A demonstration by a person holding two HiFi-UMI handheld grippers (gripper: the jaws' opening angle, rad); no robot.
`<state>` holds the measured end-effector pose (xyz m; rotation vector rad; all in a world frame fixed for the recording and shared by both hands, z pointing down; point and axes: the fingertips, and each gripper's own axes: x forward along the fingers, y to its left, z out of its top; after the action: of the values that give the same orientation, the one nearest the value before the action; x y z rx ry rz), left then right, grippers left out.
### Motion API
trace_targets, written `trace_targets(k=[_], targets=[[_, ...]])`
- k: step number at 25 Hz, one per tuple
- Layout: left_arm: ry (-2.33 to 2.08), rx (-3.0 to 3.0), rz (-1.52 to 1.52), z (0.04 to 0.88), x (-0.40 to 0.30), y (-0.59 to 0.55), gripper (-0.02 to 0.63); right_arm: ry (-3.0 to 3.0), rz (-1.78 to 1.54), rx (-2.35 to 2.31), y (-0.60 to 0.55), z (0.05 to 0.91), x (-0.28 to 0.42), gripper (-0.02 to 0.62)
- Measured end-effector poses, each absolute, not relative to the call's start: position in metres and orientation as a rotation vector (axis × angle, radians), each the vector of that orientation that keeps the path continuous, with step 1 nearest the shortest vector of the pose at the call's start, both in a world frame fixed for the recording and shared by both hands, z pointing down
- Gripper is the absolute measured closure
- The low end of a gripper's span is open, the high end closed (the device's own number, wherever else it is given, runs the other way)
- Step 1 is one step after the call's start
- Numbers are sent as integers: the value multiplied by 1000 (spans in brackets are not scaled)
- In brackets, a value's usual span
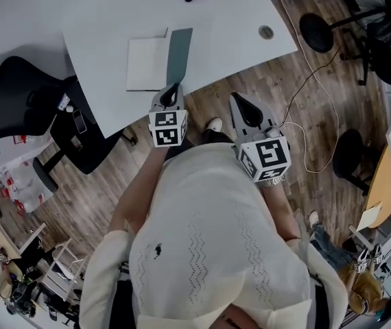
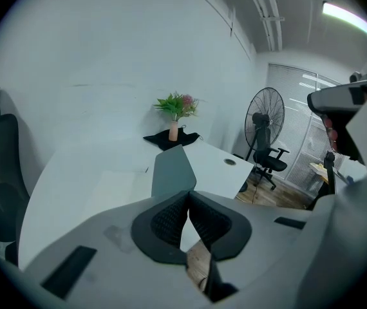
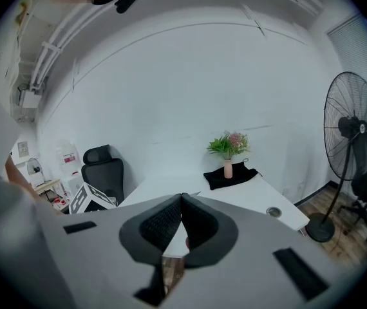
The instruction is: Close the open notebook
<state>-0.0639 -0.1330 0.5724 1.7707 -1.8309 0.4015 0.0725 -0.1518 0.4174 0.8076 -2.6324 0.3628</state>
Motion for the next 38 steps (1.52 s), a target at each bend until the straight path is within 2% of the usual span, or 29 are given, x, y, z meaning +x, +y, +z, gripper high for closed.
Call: trace_targets(k=[38], targets=[[-1719,1900,395,563,-110,-112,589,-2563,387,940,-112,423,12,594]])
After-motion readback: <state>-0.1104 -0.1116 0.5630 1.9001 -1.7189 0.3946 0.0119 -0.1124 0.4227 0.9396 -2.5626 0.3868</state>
